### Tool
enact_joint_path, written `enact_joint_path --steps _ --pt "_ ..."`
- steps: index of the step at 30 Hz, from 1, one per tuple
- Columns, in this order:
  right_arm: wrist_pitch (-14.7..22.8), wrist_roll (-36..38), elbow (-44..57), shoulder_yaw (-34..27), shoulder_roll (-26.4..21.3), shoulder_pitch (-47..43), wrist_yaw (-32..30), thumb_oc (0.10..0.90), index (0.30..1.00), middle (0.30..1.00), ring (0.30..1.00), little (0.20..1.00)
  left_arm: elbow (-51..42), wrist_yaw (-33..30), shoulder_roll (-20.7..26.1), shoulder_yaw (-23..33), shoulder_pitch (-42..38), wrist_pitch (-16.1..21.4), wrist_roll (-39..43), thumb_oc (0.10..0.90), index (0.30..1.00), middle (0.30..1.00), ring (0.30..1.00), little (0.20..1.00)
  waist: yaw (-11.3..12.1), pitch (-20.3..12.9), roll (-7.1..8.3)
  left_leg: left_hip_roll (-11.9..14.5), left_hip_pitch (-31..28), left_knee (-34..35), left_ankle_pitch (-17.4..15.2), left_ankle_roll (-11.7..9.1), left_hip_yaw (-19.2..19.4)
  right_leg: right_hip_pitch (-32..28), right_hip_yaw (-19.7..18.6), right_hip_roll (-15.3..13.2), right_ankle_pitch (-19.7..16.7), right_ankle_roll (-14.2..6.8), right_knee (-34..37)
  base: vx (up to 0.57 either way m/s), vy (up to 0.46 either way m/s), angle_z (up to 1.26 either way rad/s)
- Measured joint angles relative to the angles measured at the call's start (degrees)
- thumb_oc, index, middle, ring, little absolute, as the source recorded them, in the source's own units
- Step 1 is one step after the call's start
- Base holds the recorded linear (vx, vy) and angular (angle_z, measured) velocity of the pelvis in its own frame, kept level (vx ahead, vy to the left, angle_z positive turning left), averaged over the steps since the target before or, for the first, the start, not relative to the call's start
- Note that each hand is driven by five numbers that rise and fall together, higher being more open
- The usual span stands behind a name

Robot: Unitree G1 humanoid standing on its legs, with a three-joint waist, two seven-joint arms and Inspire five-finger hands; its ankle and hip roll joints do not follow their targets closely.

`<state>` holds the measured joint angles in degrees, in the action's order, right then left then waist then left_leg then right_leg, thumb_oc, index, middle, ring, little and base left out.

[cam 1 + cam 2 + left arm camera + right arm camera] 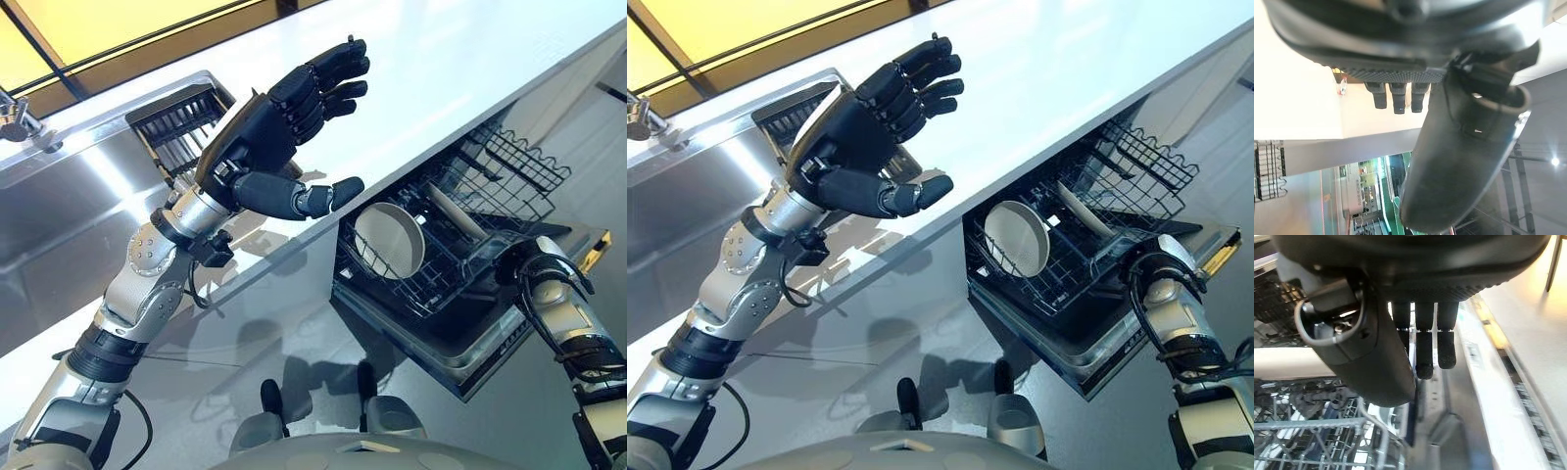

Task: Pick up plates and place into dishwasher.

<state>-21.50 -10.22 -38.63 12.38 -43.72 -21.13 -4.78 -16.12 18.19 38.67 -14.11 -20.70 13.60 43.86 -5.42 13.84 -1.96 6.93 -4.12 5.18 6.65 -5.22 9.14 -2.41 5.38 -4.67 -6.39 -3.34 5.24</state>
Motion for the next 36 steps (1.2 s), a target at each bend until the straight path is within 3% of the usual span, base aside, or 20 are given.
enact_joint_path --steps 7,13,15,18,24,28,31,36 --pt "-1.3 0.0 -7.1 4.2 0.3 -4.7 0.0 0.1 0.3 0.3 0.3 0.2 0.0 0.1 0.0 -0.8 -1.0 0.0 0.0 0.8 0.9 0.9 0.9 0.9 1.5 -0.2 -0.29 0.0 0.7 0.0 0.2 0.1 -0.9 0.1 1.1 -0.2 0.0 0.0 0.0 -0.02 -0.001 0.08" --pt "-3.4 0.0 -12.9 4.4 1.0 -5.8 0.1 0.1 0.3 0.3 0.3 0.2 0.0 -0.1 0.0 -1.8 -1.9 0.0 1.3 0.8 0.9 0.9 0.9 0.9 2.2 -0.4 -0.67 -0.3 0.8 0.0 0.3 0.1 -1.4 0.2 1.1 -0.3 0.0 0.0 0.0 -0.03 0.037 0.02" --pt "-4.2 0.0 -13.2 4.4 1.0 -5.8 0.1 0.1 0.3 0.3 0.3 0.2 0.0 0.0 0.0 -1.8 -1.9 0.0 1.6 0.8 0.9 0.9 0.9 0.9 2.4 -0.4 -0.72 -0.8 0.6 -0.1 0.3 0.1 -1.5 0.6 0.3 0.0 0.0 0.0 0.0 -0.02 0.086 -0.18" --pt "-4.3 0.0 -14.1 6.2 1.0 -7.3 0.0 0.1 0.3 0.3 0.3 0.2 0.2 0.0 -0.1 -1.9 -1.9 -0.2 2.2 0.8 0.9 0.9 0.9 0.9 3.9 -0.1 -0.97 -1.3 -0.6 -0.1 -0.9 -0.2 -4.9 1.4 -3.3 0.2 -0.7 -0.4 -0.4 0.0 0.114 -0.56" --pt "-2.5 -0.2 -14.2 6.0 1.0 -6.7 -2.4 0.1 0.3 0.3 0.3 0.2 0.4 0.4 -0.6 -1.8 -2.4 -1.1 2.2 0.8 0.9 0.9 0.9 0.9 2.6 2.5 -0.84 -2.6 -4.6 -0.1 -2.3 0.8 -2.7 -1.1 -5.1 -1.0 -0.6 -1.3 -0.6 0.01 0.113 -0.21" --pt "0.1 -2.0 -13.7 6.0 1.0 -8.3 -2.1 0.1 0.3 0.3 0.3 0.2 0.4 -1.1 -0.8 -1.7 -2.4 -1.3 2.2 0.8 0.9 0.9 0.9 0.9 3.5 5.3 -0.8 -2.5 -6.9 -0.1 -3.2 0.4 1.1 0.1 -3.1 -1.9 0.0 -1.6 -2.9 -0.02 -0.012 -0.5" --pt "0.3 -2.3 -13.8 6.3 0.9 -11.5 -1.8 0.1 0.3 0.3 0.3 0.2 1.1 -1.0 -1.7 -1.3 -3.0 -2.3 2.2 0.8 0.9 0.9 0.9 0.9 3.9 7.6 -0.3 -1.9 -5.8 -6.9 -7.0 0.5 3.1 0.6 -1.9 -2.7 0.3 -1.3 -5.5 -0.06 -0.044 -0.45" --pt "0.2 -2.2 -14.1 7.9 -0.6 -17.5 -1.4 0.1 0.3 0.3 0.3 0.2 6.1 -0.4 -2.8 -1.4 -8.2 -2.3 2.2 0.8 0.9 0.9 0.9 0.9 3.5 10.2 -0.42 -0.8 -0.6 -18.3 -12.7 0.4 0.4 3.4 -1.7 -2.7 3.3 -1.0 -12.8 -0.11 -0.033 0.04"
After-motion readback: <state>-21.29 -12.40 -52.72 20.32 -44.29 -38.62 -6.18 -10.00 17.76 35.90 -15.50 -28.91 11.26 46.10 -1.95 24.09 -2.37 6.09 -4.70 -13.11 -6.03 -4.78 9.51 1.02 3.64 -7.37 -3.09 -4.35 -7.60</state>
